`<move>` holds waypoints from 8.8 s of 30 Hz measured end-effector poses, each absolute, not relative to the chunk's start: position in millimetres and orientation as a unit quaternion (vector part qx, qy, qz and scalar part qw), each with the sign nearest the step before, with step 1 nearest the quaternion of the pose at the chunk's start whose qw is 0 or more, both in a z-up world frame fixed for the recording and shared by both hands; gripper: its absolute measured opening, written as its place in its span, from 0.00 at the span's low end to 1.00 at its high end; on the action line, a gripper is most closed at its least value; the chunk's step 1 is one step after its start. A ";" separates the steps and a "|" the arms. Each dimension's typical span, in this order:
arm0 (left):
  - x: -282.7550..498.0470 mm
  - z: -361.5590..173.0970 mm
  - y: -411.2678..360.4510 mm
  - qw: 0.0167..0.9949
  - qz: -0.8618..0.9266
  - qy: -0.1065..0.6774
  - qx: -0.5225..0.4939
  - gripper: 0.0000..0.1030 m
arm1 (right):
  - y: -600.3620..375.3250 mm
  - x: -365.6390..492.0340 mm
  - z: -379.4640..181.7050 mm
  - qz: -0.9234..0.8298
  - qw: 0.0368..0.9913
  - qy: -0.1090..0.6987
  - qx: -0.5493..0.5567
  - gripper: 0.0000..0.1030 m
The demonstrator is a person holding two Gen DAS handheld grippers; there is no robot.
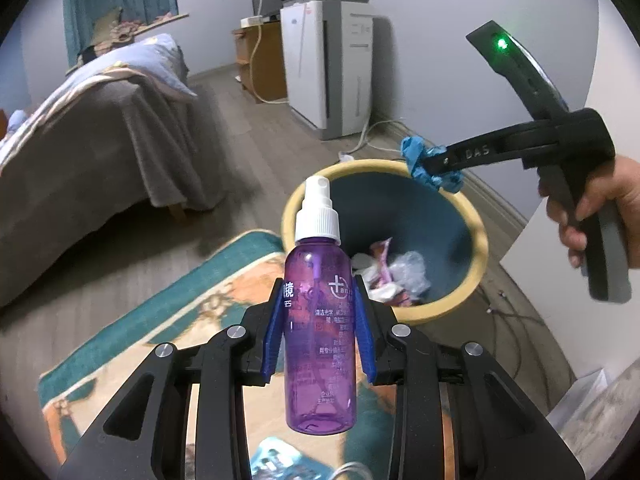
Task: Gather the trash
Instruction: 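Carry the blue bag over the bin with the right tool while the left carries the spray bottle, then open both tools over the bin, dropping the spray bottle and blue bag, then move both open tools back over the mask and blister pack on the mat, then grasp the blue face mask with the left tool while the right grasps the blue blister pack, then carry the blister pack over the bin with the right tool while the left carries the mask, then open both tools over the bin, dropping the mask and blister pack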
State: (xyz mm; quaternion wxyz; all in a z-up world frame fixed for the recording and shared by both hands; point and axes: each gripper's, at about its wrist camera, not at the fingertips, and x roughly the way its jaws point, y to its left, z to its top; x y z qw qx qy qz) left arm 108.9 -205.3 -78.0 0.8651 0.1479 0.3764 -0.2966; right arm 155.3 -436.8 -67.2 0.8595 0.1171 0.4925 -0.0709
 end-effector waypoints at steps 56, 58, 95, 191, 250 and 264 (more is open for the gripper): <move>62.9 -25.8 -67.1 0.916 -0.151 0.347 0.132 0.93 | -309.7 102.7 -31.3 -0.026 0.868 0.485 0.107 0.94; 57.3 -23.8 -57.6 0.919 -0.146 0.344 0.127 0.93 | -298.2 98.4 -35.0 -0.024 0.864 0.493 0.099 0.94; -5.1 -172.2 -90.9 0.780 -0.248 0.550 0.163 0.35 | -248.6 93.2 -83.6 -0.037 0.815 0.571 0.090 0.94; 114.0 -72.4 -19.7 0.883 -0.150 0.443 0.037 0.17 | -206.9 136.9 -40.5 0.117 0.862 0.488 -0.070 0.09; 184.6 -119.0 -268.3 0.851 -0.284 0.407 0.171 0.39 | -431.7 181.0 -102.4 -0.024 0.852 0.490 0.183 0.12; 177.0 -114.4 -259.1 0.853 -0.286 0.401 0.169 0.40 | -440.0 170.0 -97.7 -0.062 0.855 0.493 0.151 0.47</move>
